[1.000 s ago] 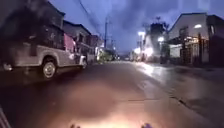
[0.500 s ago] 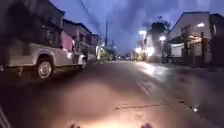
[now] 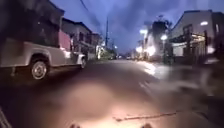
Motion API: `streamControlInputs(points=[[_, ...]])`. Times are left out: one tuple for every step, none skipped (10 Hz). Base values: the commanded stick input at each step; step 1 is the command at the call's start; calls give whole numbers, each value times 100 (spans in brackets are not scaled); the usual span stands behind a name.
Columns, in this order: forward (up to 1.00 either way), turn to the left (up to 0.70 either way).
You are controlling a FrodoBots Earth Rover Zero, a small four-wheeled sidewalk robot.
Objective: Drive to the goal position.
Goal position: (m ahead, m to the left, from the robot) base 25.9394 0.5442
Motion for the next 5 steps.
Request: streamControlInputs(points=[[50, 0], [50, 0], [50, 0], [50, 0], [50, 0]])
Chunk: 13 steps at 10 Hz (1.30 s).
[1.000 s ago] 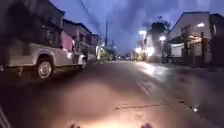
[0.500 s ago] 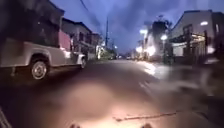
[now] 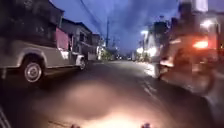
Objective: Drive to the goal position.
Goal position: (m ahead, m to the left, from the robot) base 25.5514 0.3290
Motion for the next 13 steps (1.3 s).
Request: streamControlInputs(points=[[50, 0], [50, 0], [50, 0], [50, 0], [50, 0], [50, 0], [50, 0], [50, 0], [50, 0], [50, 0], [50, 0], [50, 0], [50, 0]])
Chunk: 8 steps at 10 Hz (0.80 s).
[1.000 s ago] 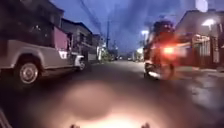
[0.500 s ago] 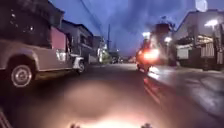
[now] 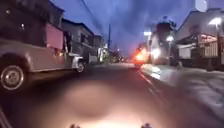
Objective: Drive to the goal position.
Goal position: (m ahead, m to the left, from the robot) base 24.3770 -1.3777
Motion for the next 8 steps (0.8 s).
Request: streamControlInputs(points=[[50, 0], [50, 0], [50, 0], [50, 0], [50, 0], [50, 0], [50, 0], [50, 0]])
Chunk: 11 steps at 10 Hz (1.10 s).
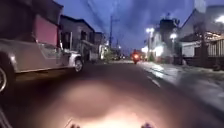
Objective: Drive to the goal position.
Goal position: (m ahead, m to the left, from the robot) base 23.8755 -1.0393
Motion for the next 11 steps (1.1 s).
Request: streamControlInputs(points=[[50, 0], [50, 0], [50, 0], [50, 0], [50, 0], [50, 0], [50, 0], [50, 0], [50, 0], [50, 0], [50, 0]])
